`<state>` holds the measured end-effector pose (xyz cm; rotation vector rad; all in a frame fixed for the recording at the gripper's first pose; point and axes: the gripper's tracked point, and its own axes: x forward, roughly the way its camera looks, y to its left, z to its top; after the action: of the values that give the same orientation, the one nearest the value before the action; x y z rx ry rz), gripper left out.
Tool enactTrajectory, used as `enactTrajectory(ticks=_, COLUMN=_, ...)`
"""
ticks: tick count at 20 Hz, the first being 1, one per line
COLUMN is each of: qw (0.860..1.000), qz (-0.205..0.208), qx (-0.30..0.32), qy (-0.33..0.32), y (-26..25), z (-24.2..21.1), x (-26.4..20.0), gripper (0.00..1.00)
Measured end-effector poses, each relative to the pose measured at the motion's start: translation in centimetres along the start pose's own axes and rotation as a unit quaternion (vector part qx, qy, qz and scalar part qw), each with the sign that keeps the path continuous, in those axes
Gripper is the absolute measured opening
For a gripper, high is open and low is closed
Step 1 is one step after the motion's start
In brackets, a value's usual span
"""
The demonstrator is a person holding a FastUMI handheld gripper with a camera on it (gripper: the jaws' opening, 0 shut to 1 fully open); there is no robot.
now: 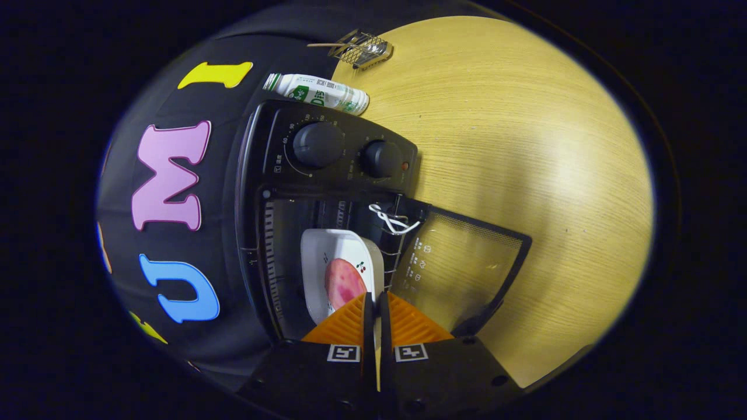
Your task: Open the toaster oven, put the food inside, and close the toaster oven door.
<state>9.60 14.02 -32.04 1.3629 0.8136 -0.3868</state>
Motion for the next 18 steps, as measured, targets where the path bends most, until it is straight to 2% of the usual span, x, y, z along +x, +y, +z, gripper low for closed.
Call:
enactTrajectory(ticks=4, qw=0.999, qz=-0.010, qx=0.030, qy=-0.025, y=1.6, z=-0.6, x=2.2, gripper=0.07)
enactTrajectory(ticks=10, qw=0.998, qz=-0.027, qx=0.043, qy=-0.045, y=2.4, z=-1.0, x=4.1, gripper=0.07)
enactTrajectory(ticks=15, qw=0.998, qz=-0.038, qx=0.041, qy=-0.040, y=1.8, z=-1.5, x=4.6, gripper=0.07)
enactTrajectory(ticks=18, qw=0.998, qz=-0.029, qx=0.052, qy=-0.026, y=2.0, z=-2.3, x=4.5, gripper=0.09)
